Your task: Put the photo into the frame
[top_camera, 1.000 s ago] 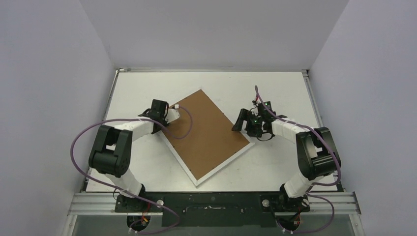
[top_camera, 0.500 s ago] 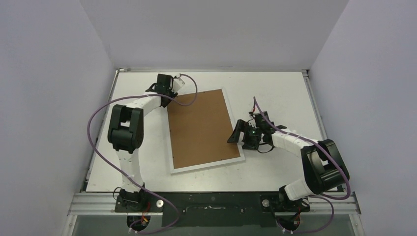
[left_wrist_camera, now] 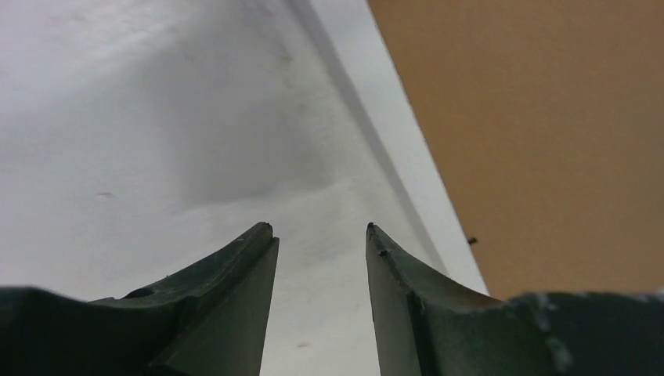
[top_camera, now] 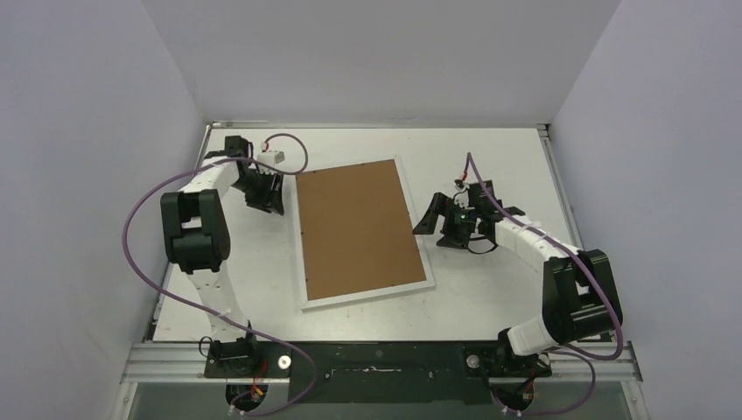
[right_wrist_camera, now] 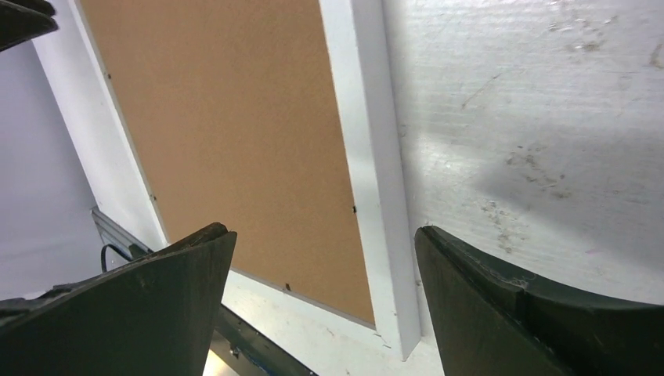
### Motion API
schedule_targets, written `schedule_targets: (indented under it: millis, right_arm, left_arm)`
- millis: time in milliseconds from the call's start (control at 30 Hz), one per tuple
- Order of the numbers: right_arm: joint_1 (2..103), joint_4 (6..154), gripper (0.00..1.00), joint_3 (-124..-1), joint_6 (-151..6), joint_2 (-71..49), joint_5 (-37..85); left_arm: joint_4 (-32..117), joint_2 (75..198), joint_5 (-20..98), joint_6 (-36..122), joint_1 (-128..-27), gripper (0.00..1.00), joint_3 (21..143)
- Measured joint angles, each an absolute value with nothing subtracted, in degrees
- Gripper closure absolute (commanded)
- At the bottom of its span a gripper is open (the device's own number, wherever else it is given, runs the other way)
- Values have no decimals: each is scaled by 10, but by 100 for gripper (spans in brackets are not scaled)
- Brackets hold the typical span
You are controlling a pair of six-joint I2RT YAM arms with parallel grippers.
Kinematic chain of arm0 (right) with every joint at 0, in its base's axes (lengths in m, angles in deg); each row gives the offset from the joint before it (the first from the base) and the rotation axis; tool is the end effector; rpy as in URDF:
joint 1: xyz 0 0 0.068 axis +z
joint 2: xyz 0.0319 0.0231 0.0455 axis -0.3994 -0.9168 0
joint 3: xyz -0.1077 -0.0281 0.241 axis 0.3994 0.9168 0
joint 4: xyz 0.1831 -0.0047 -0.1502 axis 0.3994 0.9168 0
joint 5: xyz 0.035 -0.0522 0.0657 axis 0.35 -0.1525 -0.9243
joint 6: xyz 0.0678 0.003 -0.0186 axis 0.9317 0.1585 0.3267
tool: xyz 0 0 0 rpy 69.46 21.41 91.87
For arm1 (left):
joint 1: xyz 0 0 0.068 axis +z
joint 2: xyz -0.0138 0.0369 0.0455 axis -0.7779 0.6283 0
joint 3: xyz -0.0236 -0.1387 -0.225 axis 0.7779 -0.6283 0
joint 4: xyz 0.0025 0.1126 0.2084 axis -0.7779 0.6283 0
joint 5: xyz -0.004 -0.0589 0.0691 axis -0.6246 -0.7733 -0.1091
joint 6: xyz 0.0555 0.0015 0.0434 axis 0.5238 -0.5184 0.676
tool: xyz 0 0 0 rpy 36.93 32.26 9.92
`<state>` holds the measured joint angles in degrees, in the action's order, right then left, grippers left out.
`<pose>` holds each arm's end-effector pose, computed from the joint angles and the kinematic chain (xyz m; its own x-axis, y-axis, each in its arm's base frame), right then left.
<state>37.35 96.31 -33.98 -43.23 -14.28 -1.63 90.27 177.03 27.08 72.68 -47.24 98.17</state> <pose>0.2613 0.0965 0.1853 -0.9358 0.2802 -0.2141 0.0532 0.7124 0.6997 0.3908 0.0064 0.1749 -0.8964 0.2271 -0.3806 0.3271 0.9184 -0.2225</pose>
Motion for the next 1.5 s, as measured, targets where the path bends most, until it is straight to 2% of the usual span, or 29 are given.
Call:
schedule_targets:
  millis: [133, 333, 733, 1167, 1500]
  right_arm:
    - [391, 959, 12, -337, -425, -141, -30]
    - [412, 949, 13, -326, -411, -141, -43]
    - [413, 924, 14, -320, -404, -153, -58]
    - [420, 887, 15, -320, -393, -186, -79]
    - [424, 881, 16, -321, -393, -190, -83]
  left_arm:
    - [938, 1770, 199, 688, -486, 60, 957]
    - [943, 1770, 155, 663, -500, 63, 947]
    - [942, 1770, 146, 656, -499, 76, 901]
    - [937, 1766, 139, 654, -500, 85, 895]
    - [930, 1760, 141, 645, -500, 88, 888]
